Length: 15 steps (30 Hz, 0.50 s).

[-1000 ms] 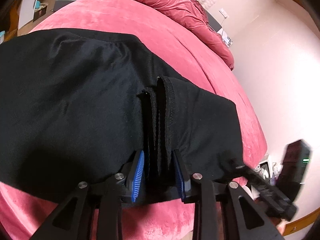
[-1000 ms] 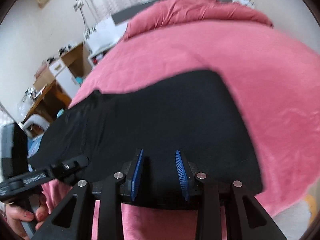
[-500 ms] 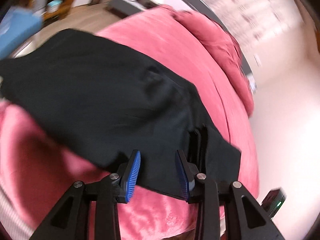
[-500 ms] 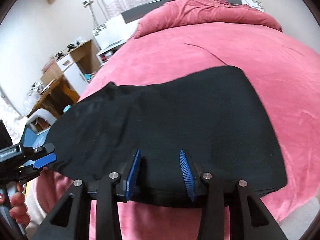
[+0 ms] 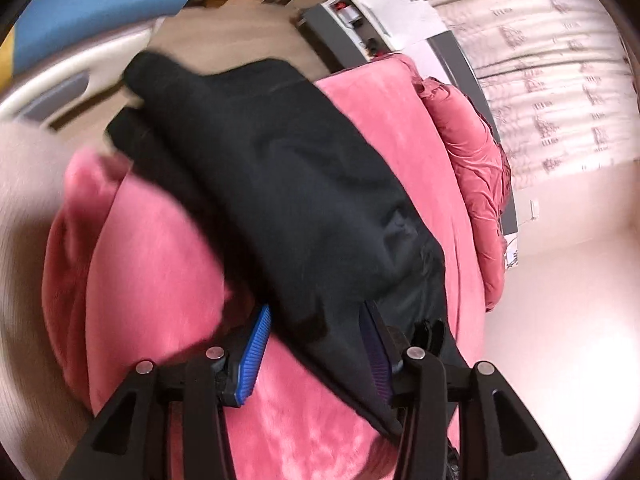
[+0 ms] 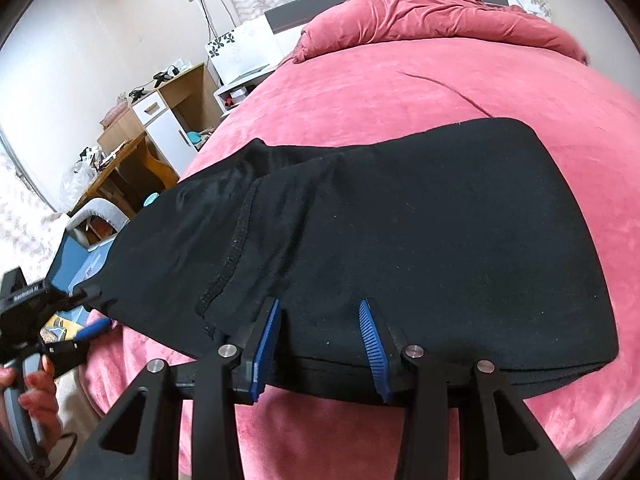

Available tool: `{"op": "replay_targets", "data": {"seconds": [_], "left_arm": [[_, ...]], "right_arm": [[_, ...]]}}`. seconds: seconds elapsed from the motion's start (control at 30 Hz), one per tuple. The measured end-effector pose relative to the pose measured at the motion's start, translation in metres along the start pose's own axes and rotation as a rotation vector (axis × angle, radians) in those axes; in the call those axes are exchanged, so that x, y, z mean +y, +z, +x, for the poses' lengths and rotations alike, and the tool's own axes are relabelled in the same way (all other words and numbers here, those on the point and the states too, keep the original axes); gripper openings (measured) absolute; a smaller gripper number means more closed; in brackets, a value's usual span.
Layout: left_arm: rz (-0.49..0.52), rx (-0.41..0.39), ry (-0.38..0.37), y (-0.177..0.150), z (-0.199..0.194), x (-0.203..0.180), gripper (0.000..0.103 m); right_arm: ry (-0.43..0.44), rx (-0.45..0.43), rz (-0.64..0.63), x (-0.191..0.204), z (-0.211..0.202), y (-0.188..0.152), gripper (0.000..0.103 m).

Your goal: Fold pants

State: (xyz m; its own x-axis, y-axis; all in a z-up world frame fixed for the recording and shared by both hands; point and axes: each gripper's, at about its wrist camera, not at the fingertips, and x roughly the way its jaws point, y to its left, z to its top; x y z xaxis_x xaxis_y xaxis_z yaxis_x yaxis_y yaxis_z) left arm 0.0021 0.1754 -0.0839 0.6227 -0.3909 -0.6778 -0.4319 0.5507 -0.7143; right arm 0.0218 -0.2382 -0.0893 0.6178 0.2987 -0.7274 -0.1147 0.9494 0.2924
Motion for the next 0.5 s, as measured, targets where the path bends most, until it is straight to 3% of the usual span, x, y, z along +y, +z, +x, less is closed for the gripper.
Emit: {"op": "replay_targets", "data": {"seconds": [0.1,0.17,0.33,0.5], "left_arm": [[-0.074,0.003,0.036,0.011,0.006,0.008,0.046],[-0.138,-0.041,0.038,0.016,0.002,0.015,0.046],[-0.099,-0.145,0.084,0.039,-0.003,0.019,0.047],[-0.147,-0.114,0.010,0.055,0.011,0.030,0.043]], "right_arm": [[-0.003,-0.002,-0.002,0.001,-0.001,0.000,0.043],[-0.005,-0.006,0.001,0.001,-0.002,0.000,0.043],[0.015,-0.018,0.013,0.002,-0.003,0.002,0.043],[0.051,-0.020,-0.007,0.017,0.002,0.006,0.042]]}}
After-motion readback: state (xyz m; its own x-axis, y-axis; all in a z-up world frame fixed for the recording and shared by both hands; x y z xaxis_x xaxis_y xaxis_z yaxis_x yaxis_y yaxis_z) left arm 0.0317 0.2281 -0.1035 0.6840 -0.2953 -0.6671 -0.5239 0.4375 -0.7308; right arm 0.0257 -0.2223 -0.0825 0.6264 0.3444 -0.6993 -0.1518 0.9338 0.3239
